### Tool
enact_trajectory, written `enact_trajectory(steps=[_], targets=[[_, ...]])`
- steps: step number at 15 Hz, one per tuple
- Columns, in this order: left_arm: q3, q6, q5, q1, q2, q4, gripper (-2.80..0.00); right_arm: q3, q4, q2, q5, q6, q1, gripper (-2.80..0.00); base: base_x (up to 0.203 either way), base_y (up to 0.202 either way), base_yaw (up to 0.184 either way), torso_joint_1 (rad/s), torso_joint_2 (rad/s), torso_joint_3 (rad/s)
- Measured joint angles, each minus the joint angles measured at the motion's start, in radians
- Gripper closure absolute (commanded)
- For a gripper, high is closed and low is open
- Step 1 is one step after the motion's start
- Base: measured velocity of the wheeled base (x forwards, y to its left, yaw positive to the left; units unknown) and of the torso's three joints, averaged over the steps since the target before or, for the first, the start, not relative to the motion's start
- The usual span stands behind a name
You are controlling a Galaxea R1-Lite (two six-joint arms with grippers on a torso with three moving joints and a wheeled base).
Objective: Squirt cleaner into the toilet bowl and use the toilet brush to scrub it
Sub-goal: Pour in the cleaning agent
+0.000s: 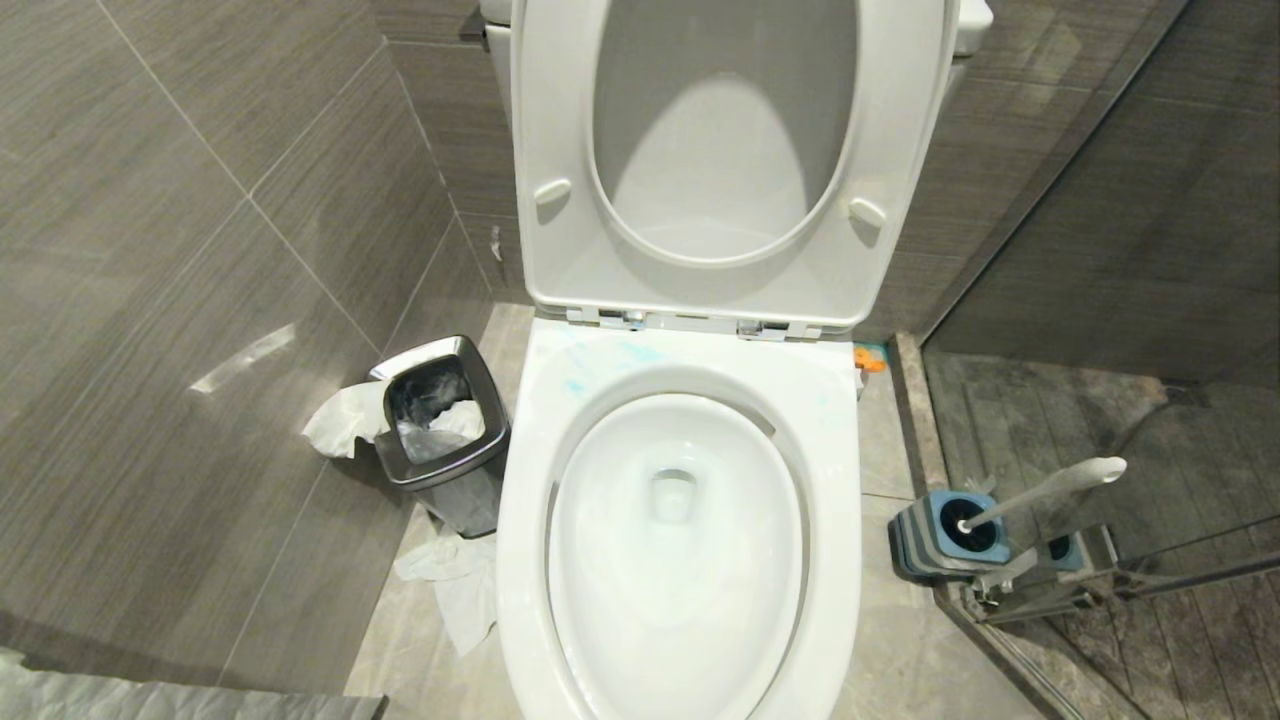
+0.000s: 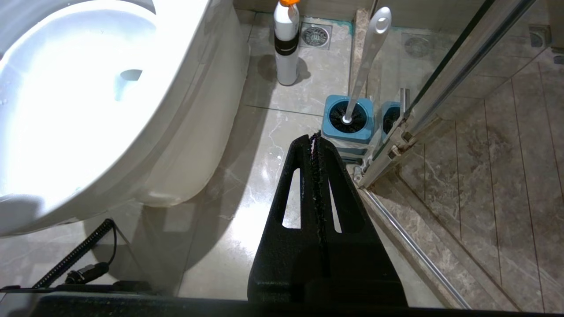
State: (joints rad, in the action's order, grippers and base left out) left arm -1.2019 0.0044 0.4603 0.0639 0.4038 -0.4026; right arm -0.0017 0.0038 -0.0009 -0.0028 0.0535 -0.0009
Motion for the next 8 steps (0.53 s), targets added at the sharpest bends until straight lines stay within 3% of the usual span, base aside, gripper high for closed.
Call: enact_trajectory(steps=[5,8], targets=[[0.220,0.079,-0.033,-0.050,-0.151,0.086,0.00,0.000,0.000,0.000,0.000,0.000,0.000,0.00,0.000,0.000,0.000,0.000,0.00,0.000],[0.316,0.088,-0.049,-0.064,-0.240,0.100,0.00,0.000,0.000,0.000,0.000,0.000,0.000,0.00,0.000,0.000,0.000,0.000,0.00,0.000]])
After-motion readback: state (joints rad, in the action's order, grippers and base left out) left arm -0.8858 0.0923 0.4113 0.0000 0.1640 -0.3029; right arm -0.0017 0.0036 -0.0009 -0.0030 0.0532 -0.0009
